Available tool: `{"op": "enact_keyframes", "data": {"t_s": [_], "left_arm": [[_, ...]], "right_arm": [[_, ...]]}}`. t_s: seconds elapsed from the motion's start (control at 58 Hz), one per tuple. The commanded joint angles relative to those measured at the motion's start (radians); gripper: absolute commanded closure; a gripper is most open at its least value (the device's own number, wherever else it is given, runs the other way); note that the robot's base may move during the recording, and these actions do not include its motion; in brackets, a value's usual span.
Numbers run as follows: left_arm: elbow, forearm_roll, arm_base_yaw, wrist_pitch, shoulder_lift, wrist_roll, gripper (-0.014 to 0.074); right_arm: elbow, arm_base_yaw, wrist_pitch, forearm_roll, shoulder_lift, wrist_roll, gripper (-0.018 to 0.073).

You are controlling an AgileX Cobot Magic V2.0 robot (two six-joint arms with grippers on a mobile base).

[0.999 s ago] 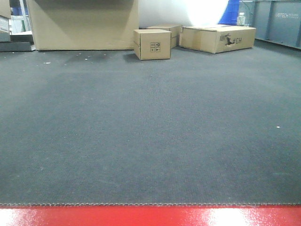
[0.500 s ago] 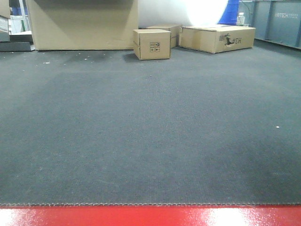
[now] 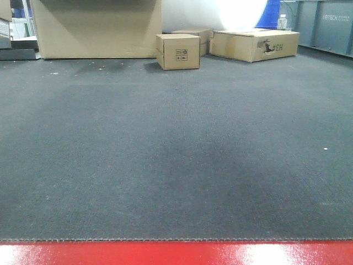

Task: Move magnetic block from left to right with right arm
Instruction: 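Lower the red cube onto the carpet with the right gripper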

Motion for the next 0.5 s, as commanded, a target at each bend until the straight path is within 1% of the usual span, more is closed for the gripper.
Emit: {"op": "enact_keyframes", "data": {"t_s": [0.0, 0.103, 0.189, 0.482], "left_arm": [[0.008, -0.005, -0.005, -0.083, -0.006, -0.006, 0.0722], [0.008, -0.005, -0.005, -0.083, -0.006, -0.006, 0.0722], [0.008, -0.005, -0.005, -0.083, -0.006, -0.006, 0.0722], [0.008, -0.005, -0.005, -0.083, -0.006, -0.006, 0.0722]], "right_arm": [[-0.088, 0.025, -0.011, 0.009, 0.087, -0.009, 0.0399], [-0.145, 0.048, 0.029, 0.01, 0.216, -0.009, 0.0399], [-0.172, 0.05, 0.038, 0.01, 0.299, -0.009, 0.0399], [-0.18, 0.05, 0.042, 0.01, 0.51, -0.009, 0.0399]]}}
